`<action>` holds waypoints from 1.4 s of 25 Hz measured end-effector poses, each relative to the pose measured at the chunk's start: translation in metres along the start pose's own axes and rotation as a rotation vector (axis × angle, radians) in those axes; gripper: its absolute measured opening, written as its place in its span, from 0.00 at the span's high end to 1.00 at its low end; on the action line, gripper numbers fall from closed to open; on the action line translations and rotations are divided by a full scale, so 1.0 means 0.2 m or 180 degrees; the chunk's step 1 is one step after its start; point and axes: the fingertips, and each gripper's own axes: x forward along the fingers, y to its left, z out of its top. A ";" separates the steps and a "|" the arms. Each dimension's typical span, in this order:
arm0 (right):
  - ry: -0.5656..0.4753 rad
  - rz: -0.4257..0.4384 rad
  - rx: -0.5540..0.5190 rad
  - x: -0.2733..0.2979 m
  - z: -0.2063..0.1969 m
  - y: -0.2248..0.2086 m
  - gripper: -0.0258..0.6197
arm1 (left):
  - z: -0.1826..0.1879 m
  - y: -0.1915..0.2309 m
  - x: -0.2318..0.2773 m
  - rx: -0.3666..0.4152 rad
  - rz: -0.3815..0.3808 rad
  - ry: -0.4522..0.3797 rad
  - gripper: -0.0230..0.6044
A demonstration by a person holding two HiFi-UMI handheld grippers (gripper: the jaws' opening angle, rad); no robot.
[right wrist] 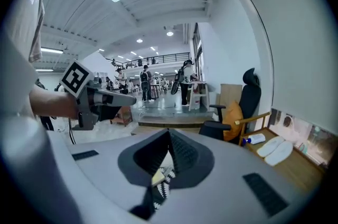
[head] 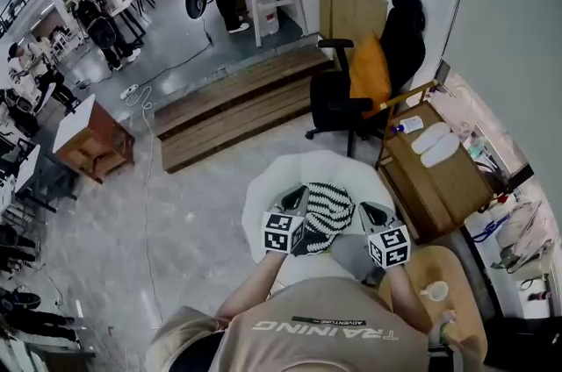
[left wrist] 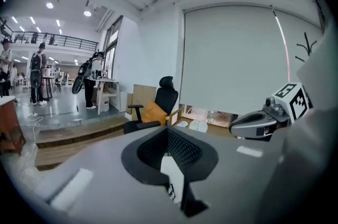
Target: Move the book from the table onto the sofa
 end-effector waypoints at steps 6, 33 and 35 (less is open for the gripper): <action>-0.0262 -0.0057 -0.0010 -0.01 0.16 -0.01 0.96 | 0.03 0.01 -0.06 0.0058 -0.0015 -0.0017 0.95; -0.0288 -0.0032 -0.0038 -0.05 0.19 0.16 0.96 | -0.16 -0.08 -0.17 -0.0083 -0.0231 0.0212 0.95; -0.0235 -0.0006 -0.0068 -0.04 0.18 0.18 0.96 | -0.18 -0.08 -0.16 -0.0075 -0.0256 0.0234 0.95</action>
